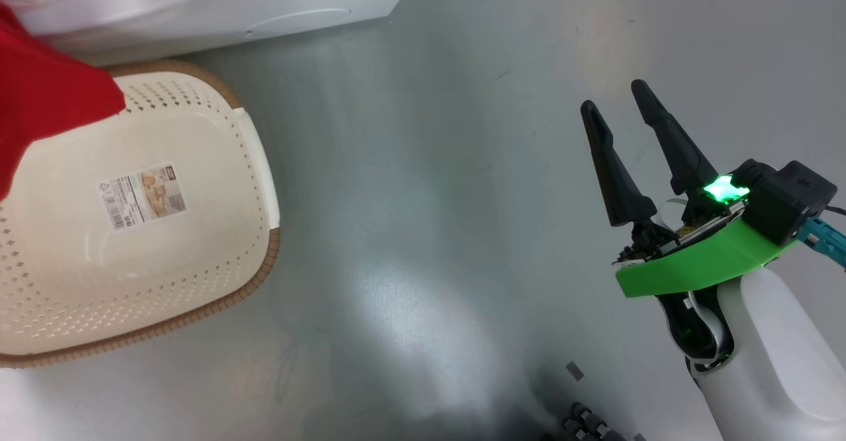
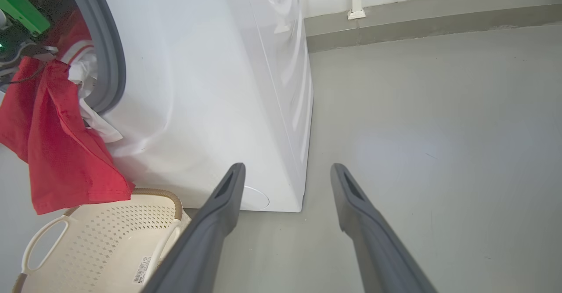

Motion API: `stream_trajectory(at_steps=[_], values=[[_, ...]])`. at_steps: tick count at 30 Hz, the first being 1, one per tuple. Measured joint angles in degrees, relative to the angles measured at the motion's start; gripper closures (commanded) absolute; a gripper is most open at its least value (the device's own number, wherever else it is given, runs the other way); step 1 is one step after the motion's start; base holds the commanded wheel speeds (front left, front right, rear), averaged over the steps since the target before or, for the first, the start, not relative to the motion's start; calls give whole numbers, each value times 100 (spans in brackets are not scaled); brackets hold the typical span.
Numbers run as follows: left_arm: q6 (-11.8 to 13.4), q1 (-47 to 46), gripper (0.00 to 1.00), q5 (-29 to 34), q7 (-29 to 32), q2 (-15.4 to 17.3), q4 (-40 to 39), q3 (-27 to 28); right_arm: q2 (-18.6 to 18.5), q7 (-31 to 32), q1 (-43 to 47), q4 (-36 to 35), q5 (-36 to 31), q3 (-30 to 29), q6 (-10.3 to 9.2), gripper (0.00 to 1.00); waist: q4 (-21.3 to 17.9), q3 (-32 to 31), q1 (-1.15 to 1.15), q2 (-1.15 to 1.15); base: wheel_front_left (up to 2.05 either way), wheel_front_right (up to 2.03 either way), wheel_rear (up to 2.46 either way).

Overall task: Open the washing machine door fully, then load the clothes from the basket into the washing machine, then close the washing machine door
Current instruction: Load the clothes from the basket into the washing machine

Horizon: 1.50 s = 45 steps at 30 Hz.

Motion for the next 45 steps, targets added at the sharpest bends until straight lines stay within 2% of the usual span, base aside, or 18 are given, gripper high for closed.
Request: stream_trajectory(at_steps=[3, 4, 5, 6, 7, 20, 24, 45], values=[[44, 55, 100, 52, 0, -109, 151, -1, 19, 0, -30, 10, 0, 10, 0, 0, 5, 14, 0, 0, 0, 0, 0], [49, 76, 86, 52, 0, -165, 252, -10, 22, 0, -49, 14, 0, 16, 0, 0, 15, 5, 0, 0, 0, 0, 0], [69, 107, 86, 51, 0, -214, 347, -15, 25, 0, -64, 16, -1, 24, 0, 0, 26, -5, 0, 0, 0, 0, 0], [74, 138, 27, 51, 0, -246, 433, -20, 26, 0, -70, 16, -1, 32, 0, 0, 37, -13, 0, 0, 0, 0, 0], [75, 163, 0, 52, 0, -261, 522, -40, 26, 0, -71, 16, -1, 35, 0, 0, 47, -19, 0, 0, 0, 0, 0], [58, 260, 0, -46, 0, -315, 746, -11, 15, 0, -81, 47, -1, 82, 0, 0, 167, -174, 0, 0, 0, 0, 0], [-21, 440, 0, -130, 0, -378, 675, -2, -9, 0, -81, 60, -1, 84, 0, 0, 212, -238, 0, 0, 0, 0, 0], [-292, 1694, 0, -264, 0, -341, -582, 165, -110, 0, -88, 101, 2, 32, 0, 0, 498, -608, 0, 0, 0, 0, 0]])
